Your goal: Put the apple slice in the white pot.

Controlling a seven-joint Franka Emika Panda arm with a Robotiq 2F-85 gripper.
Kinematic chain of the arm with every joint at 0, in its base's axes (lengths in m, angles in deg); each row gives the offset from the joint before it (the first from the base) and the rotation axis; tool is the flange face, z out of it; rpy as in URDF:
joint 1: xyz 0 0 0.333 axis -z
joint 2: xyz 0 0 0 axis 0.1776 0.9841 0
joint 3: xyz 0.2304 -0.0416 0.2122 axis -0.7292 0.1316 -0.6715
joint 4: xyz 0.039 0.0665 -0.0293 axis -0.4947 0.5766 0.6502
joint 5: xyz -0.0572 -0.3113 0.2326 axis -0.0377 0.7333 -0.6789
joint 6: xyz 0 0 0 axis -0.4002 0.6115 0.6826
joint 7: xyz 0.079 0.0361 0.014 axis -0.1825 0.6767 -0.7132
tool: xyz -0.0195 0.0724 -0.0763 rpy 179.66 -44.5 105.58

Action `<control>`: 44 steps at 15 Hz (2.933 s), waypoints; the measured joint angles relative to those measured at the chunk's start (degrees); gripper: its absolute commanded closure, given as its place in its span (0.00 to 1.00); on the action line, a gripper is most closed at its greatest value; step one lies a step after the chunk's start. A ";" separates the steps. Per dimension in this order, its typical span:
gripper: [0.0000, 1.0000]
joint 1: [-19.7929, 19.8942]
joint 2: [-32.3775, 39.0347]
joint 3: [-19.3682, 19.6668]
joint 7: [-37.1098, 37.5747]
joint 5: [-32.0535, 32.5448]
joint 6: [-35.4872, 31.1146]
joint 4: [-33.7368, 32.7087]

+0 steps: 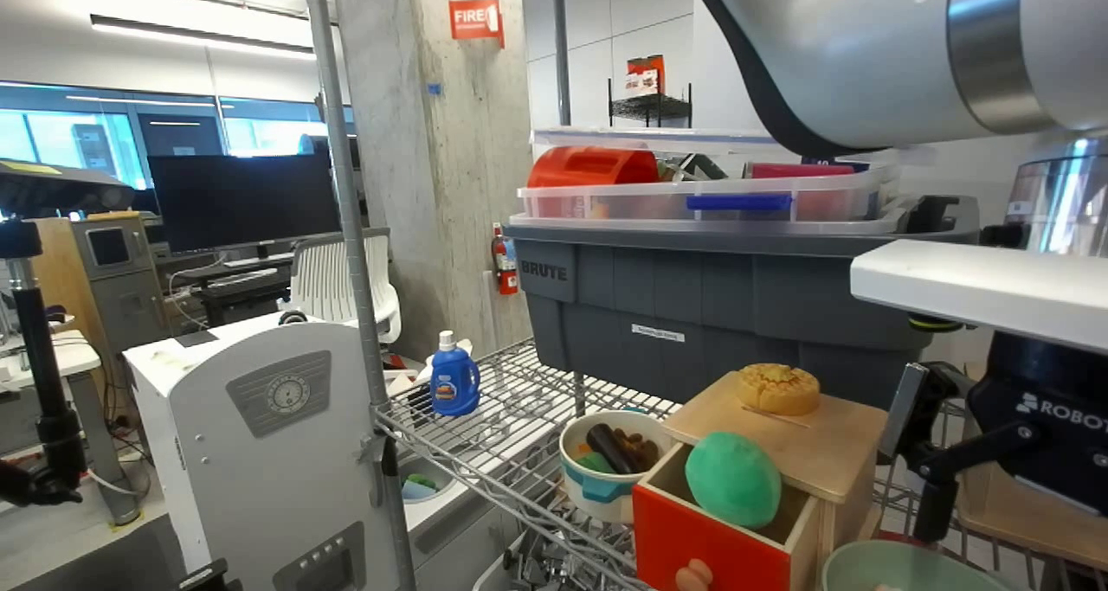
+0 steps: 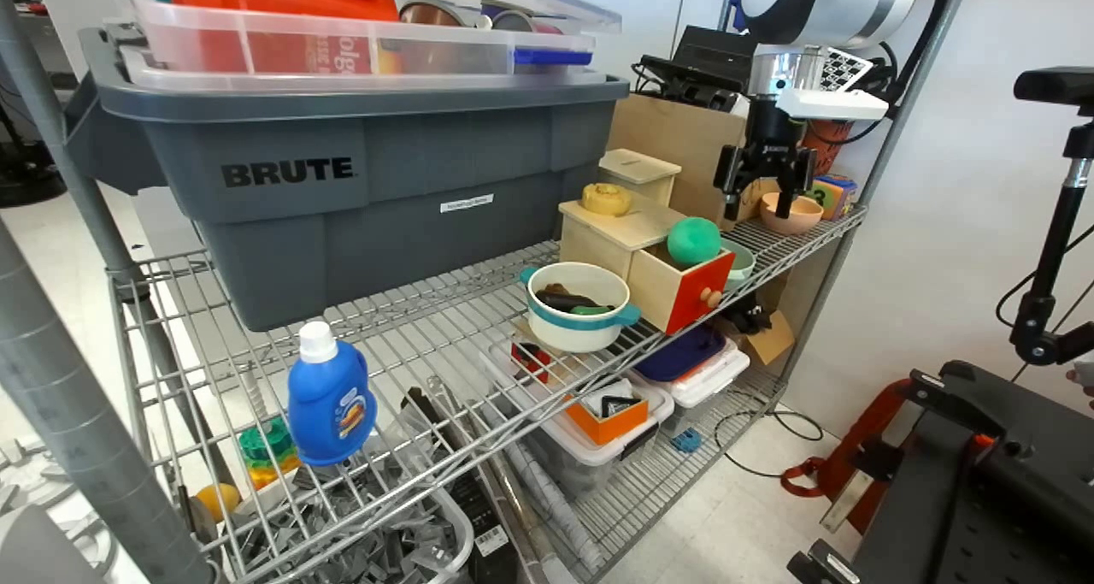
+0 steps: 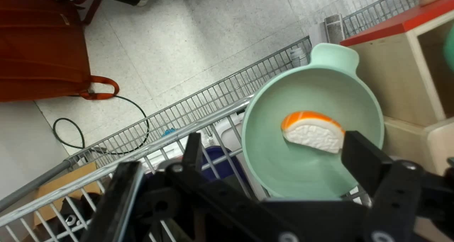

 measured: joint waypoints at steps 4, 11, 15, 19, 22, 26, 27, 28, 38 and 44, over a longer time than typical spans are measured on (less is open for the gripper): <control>0.00 -0.57 2.51 -1.12 0.33 0.00 0.00 -2.53; 0.00 -1.78 6.60 -1.42 0.90 0.10 0.00 -6.72; 0.00 -1.78 7.96 -1.42 0.91 0.10 0.00 -7.93; 0.00 -1.74 8.61 -1.40 0.91 0.10 0.01 -8.93; 0.00 -1.74 8.84 -1.40 0.91 0.10 0.01 -9.34; 0.00 -1.74 8.94 -1.40 0.91 0.10 0.01 -9.49; 0.00 -1.74 8.95 -1.40 0.91 0.10 0.01 -9.51; 0.00 -1.73 8.97 -1.40 0.91 0.10 0.01 -9.52; 0.00 -0.84 9.79 -1.37 0.89 0.10 0.25 -10.37; 0.00 -0.79 9.86 -1.37 0.89 0.10 0.35 -10.49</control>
